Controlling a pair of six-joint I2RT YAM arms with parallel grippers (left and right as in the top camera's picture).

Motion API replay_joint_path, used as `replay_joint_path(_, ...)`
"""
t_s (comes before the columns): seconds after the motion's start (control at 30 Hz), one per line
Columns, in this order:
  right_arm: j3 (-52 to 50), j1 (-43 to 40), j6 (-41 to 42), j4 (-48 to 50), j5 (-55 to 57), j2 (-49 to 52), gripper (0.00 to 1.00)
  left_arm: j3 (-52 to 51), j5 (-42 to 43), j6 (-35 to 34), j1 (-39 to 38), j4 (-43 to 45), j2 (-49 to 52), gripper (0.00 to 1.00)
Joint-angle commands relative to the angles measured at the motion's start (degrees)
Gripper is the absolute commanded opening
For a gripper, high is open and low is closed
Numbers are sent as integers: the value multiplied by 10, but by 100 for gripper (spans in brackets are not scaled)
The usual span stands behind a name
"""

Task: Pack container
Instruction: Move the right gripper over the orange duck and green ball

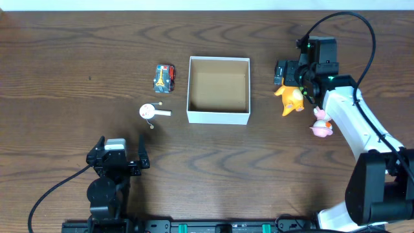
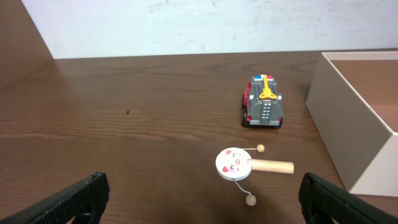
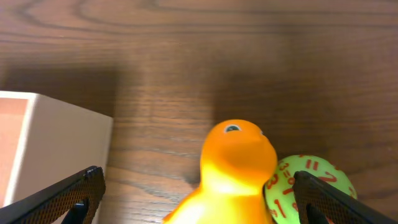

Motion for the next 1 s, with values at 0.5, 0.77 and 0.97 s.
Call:
replay_joint_path(0.5, 12, -34, 10, 2, 83, 2, 99, -16, 10, 10, 3, -2, -3, 98)
replay_joint_path(0.77, 12, -53, 10, 1, 82, 2, 99, -16, 10, 10, 3, -2, -3, 98)
replay_joint_path(0.97, 12, -54, 10, 1, 82, 2, 99, -16, 10, 10, 3, -2, -3, 98)
